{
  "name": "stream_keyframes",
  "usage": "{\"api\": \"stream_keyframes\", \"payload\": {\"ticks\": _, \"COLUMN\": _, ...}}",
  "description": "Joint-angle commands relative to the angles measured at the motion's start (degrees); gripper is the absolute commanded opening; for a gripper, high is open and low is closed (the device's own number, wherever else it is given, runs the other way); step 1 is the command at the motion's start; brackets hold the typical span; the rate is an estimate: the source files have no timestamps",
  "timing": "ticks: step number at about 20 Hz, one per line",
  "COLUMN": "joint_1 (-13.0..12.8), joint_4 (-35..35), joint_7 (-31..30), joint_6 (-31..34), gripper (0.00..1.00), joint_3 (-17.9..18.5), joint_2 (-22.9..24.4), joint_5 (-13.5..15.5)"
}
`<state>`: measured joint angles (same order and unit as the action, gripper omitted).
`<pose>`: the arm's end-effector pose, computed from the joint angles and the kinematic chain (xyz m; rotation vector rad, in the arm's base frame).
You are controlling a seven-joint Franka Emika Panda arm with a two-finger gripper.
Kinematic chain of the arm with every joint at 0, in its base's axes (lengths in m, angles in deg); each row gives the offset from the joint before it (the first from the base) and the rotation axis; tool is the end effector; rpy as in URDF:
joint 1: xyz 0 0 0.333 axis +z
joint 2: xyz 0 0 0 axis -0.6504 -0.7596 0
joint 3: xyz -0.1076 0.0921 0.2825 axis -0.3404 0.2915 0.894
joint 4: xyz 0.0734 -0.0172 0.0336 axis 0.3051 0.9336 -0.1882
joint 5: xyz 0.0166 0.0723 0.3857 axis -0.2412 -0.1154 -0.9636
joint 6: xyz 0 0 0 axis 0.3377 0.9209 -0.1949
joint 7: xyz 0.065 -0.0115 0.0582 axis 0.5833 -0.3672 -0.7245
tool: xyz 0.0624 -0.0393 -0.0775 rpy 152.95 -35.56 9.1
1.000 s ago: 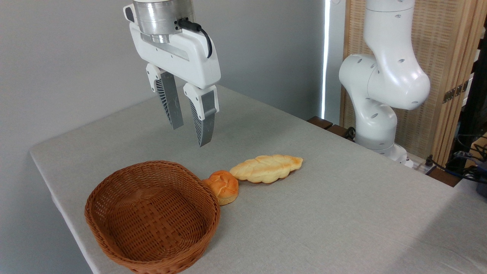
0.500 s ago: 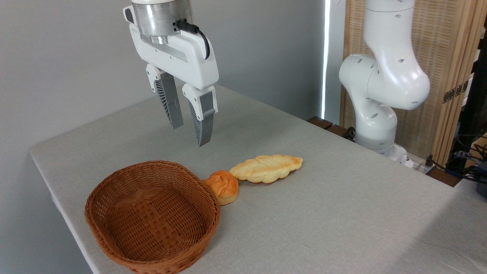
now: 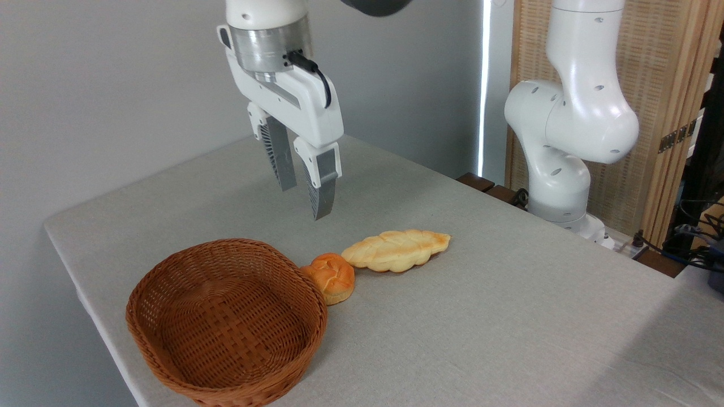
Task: Put bread into the basket
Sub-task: 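Move the open gripper over the leaf-shaped bread loaf and lower it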
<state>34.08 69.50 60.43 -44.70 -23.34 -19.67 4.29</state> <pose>0.5201 -0.0552 0.5770 2.7656 -1.2461 0.0497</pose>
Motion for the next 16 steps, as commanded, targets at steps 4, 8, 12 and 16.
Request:
{"api": "stream_keyframes", "payload": {"ticks": 4, "joint_1": -15.7, "joint_4": 18.0, "joint_7": 8.5, "joint_6": -6.8, "gripper": 1.0, "joint_3": 14.7, "joint_2": 11.6, "joint_5": 0.0}}
{"api": "stream_keyframes", "payload": {"ticks": 8, "joint_1": -21.2, "joint_4": 21.7, "joint_7": 13.6, "joint_6": -7.2, "gripper": 1.0, "joint_3": 21.0, "joint_2": 13.1, "joint_5": -0.5}}
{"api": "stream_keyframes", "payload": {"ticks": 12, "joint_1": -20.8, "joint_4": 28.1, "joint_7": 20.1, "joint_6": -12.0, "gripper": 1.0, "joint_3": 21.4, "joint_2": 14.1, "joint_5": -1.1}}
{"api": "stream_keyframes", "payload": {"ticks": 16, "joint_1": -21.1, "joint_4": 29.9, "joint_7": 20.3, "joint_6": -14.6, "gripper": 1.0, "joint_3": 21.4, "joint_2": 14.0, "joint_5": -2.3}}
